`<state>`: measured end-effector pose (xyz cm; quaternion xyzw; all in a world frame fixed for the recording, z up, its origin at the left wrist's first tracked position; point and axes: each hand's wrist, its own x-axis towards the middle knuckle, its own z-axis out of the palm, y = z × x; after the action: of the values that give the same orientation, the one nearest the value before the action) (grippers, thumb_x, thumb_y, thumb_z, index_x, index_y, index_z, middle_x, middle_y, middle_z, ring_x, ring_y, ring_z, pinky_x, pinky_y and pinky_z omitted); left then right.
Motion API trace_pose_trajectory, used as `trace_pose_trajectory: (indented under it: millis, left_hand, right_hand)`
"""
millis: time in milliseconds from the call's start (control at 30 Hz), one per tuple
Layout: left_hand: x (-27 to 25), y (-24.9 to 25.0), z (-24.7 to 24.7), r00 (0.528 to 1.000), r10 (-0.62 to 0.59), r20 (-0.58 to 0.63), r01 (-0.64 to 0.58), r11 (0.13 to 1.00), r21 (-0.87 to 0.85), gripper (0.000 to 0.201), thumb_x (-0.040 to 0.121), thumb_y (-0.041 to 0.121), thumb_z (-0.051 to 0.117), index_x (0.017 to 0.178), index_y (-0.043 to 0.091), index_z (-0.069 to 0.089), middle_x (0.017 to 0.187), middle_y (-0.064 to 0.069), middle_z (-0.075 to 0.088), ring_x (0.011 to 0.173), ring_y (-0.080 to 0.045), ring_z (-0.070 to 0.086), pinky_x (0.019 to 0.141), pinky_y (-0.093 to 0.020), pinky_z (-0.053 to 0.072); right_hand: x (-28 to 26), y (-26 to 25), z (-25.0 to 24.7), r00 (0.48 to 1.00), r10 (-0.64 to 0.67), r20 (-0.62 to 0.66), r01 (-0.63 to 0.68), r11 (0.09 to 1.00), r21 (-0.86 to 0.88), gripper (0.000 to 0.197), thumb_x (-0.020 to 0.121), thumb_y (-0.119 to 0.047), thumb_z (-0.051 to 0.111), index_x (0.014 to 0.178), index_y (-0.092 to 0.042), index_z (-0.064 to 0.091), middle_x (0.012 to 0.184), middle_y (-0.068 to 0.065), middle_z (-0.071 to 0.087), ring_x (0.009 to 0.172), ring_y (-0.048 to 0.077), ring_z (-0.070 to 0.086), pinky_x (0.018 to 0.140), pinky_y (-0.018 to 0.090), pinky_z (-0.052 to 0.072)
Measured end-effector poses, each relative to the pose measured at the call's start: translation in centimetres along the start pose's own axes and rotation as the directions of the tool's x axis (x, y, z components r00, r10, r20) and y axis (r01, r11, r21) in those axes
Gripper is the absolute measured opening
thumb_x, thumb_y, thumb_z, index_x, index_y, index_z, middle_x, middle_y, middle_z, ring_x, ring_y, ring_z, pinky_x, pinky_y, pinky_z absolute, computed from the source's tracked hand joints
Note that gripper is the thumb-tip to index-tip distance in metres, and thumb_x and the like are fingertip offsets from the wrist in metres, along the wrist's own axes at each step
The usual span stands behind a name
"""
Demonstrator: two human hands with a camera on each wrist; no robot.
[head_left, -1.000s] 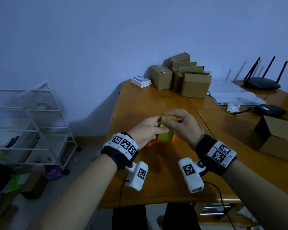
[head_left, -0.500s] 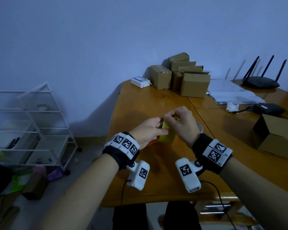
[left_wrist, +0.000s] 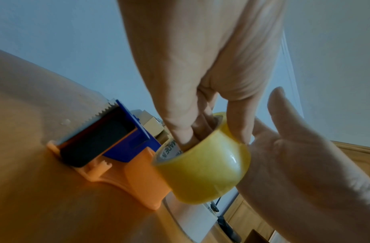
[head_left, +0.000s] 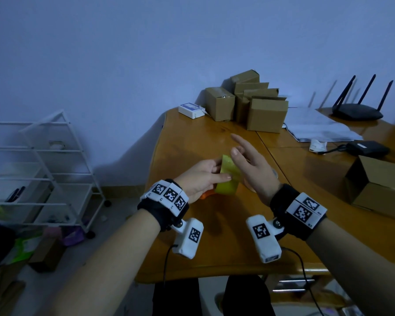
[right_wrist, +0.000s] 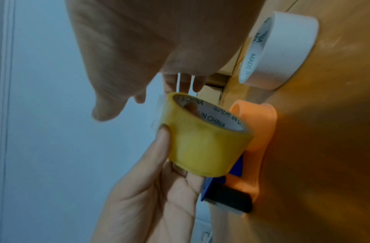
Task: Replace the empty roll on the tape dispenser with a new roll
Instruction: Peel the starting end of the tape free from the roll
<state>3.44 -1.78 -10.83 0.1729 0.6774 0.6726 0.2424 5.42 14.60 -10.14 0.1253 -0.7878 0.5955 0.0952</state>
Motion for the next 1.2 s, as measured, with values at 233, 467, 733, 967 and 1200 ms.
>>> trace_pose_trajectory:
  millis: [233,467,733,967,1200]
  left_hand:
    - [-0.1,-0.3,0.0,1.0,-0.008,-0.004,0.008,1.0,-0.025,0.05,0.094,0.004,0.061,0.14,0.017,0.047,0.127,-0.004,0.066,0.122,-0.021,0.06,0.111,-0.045,0.039]
    - [-0.2,-0.3,0.0,1.0,-0.007,-0.019,0.006,0.998,-0.058,0.052,0.095,0.003,0.058,0.143,0.012,0.043,0.128,-0.007,0.064,0.114,-0.017,0.064,0.093,-0.028,0.053]
    - [0.1,0.0,0.2,1.0,-0.001,-0.027,0.0,0.999,-0.049,0.042,0.094,0.003,0.059,0.133,0.017,0.053,0.124,-0.006,0.068,0.121,-0.024,0.06,0.11,-0.045,0.041]
    - [0.9,0.4,0.4,0.999,-0.01,-0.052,0.006,0.997,-0.077,0.033,0.093,0.006,0.061,0.125,0.013,0.056,0.12,-0.011,0.069,0.112,-0.022,0.066,0.1,-0.039,0.05]
    - [1.2,0.8,0.6,0.981,-0.012,-0.192,0.011,1.0,-0.006,0.052,0.084,0.018,0.076,0.126,0.024,0.045,0.122,-0.004,0.063,0.11,-0.022,0.065,0.099,-0.046,0.047]
  right_hand:
    - [0.2,1.9,-0.1,0.993,0.114,-0.015,-0.11,0.982,0.155,0.015,0.084,-0.024,0.075,0.096,-0.031,0.078,0.135,-0.009,0.055,0.127,0.012,0.05,0.107,0.049,0.044]
    - [0.3,1.9,0.6,0.991,0.066,-0.117,-0.034,0.967,0.252,0.007,0.082,-0.012,0.076,0.079,-0.017,0.079,0.107,-0.005,0.071,0.107,0.017,0.064,0.095,0.042,0.053]
    - [-0.2,1.6,0.0,0.979,-0.095,-0.181,0.1,0.995,0.016,0.004,0.082,-0.019,0.077,0.085,-0.018,0.08,0.095,-0.006,0.076,0.094,0.007,0.068,0.082,0.027,0.054]
    - [0.1,1.6,-0.4,0.963,-0.125,-0.24,0.125,0.992,-0.017,0.004,0.082,-0.023,0.078,0.083,-0.026,0.08,0.092,-0.008,0.076,0.092,0.009,0.069,0.082,0.032,0.056]
    - [1.3,1.5,-0.5,0.958,0.019,-0.285,0.015,0.993,0.115,0.011,0.084,-0.016,0.075,0.09,-0.007,0.078,0.096,0.004,0.075,0.084,0.006,0.068,0.072,0.022,0.055]
